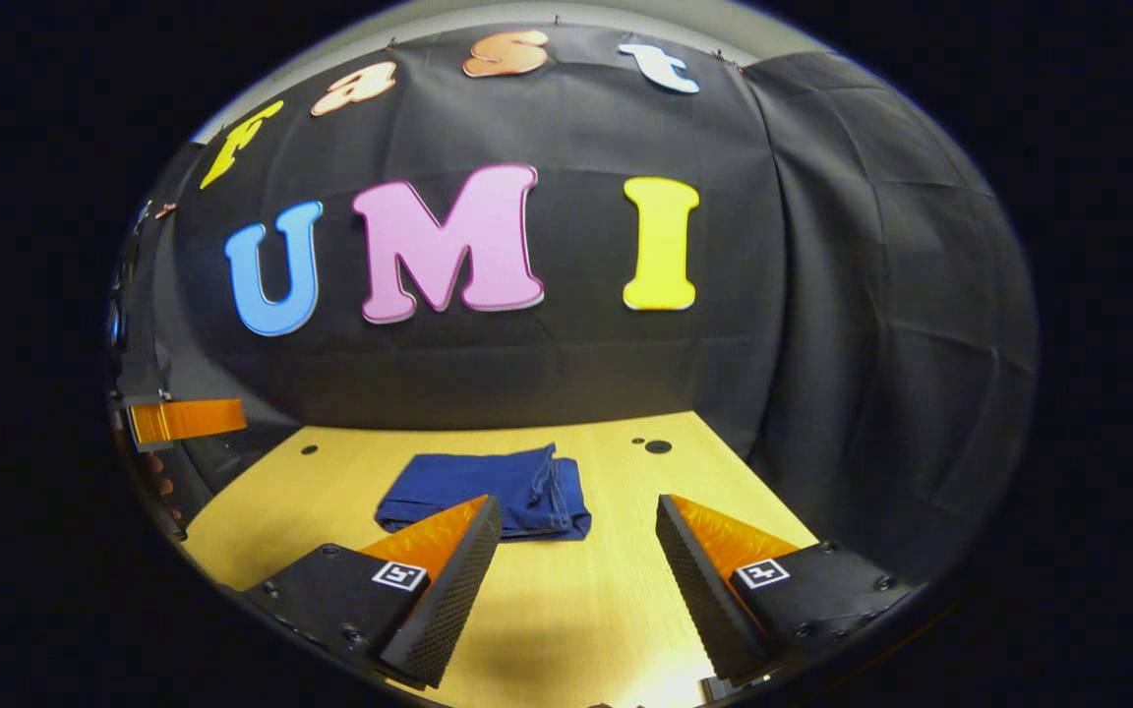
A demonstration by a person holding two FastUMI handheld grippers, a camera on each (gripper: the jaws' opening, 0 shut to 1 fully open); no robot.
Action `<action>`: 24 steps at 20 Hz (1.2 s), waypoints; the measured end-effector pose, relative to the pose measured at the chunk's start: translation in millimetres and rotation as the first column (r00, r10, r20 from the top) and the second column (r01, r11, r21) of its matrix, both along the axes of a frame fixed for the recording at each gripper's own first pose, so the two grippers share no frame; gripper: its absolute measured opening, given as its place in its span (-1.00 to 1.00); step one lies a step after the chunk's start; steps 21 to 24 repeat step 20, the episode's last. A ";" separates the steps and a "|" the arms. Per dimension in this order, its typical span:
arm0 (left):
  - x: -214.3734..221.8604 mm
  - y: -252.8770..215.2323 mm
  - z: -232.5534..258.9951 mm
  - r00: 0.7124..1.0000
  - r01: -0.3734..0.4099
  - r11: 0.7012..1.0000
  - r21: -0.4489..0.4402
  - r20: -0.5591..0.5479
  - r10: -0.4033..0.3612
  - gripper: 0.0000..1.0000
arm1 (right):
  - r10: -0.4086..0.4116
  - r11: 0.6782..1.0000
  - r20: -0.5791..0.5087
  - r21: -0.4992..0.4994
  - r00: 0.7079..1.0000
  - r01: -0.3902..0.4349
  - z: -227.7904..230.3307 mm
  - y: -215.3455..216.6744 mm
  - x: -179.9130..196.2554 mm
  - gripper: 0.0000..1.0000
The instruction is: Grasp the waist and the cuffs of the jeans and fold them to make the two legs overlap; first hold the waist and fold one-third of the jeans toward the cuffs, then hold the cuffs and fold the remaining one-third in the same direction to finish folding.
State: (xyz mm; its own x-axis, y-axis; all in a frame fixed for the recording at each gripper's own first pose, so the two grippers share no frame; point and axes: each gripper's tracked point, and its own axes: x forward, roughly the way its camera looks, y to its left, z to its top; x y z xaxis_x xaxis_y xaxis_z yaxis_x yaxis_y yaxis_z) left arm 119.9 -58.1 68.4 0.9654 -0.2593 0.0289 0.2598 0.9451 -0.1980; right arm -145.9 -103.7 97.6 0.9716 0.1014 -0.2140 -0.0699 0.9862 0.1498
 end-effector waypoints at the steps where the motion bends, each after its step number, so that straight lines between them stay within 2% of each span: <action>1: -16.4 21.6 6.7 0.999 -0.039 0.999 0.001 0.019 0.039 0.92 | 0.005 1.000 0.031 -0.001 1.000 -0.005 20.3 5.0 -8.1 0.94; 5: -70.7 83.6 15.6 0.987 -0.151 0.989 0.001 0.049 0.151 0.92 | 0.024 0.999 0.163 -0.039 0.986 -0.018 83.2 21.8 -37.1 0.94; 8: -100.6 99.3 12.2 0.978 -0.204 0.979 0.019 0.059 0.202 0.92 | 0.042 0.997 0.243 -0.073 0.969 -0.025 109.4 36.6 -53.9 0.94; 10: -106.5 101.9 18.9 0.971 -0.230 0.973 0.021 0.077 0.228 0.93 | 0.056 0.995 0.268 -0.100 0.962 -0.030 109.1 47.4 -60.5 0.94; 15: -112.3 109.8 29.2 0.968 -0.233 0.972 0.032 0.106 0.229 0.94 | 0.121 0.988 0.274 -0.122 0.954 -0.091 109.0 84.8 -65.0 0.94; 17: -114.2 110.3 31.0 0.967 -0.232 0.971 0.056 0.122 0.224 0.93 | 0.131 0.988 0.282 -0.116 0.951 -0.102 112.5 94.3 -64.3 0.86; 18: -116.6 109.2 30.4 0.968 -0.228 0.971 0.066 0.125 0.219 0.94 | 0.134 0.988 0.279 -0.116 0.951 -0.105 111.9 97.4 -65.3 0.92; 24: -115.5 106.2 30.0 0.970 -0.219 0.973 0.075 0.124 0.209 0.94 | 0.136 0.987 0.277 -0.124 0.951 -0.105 111.1 99.2 -66.2 0.92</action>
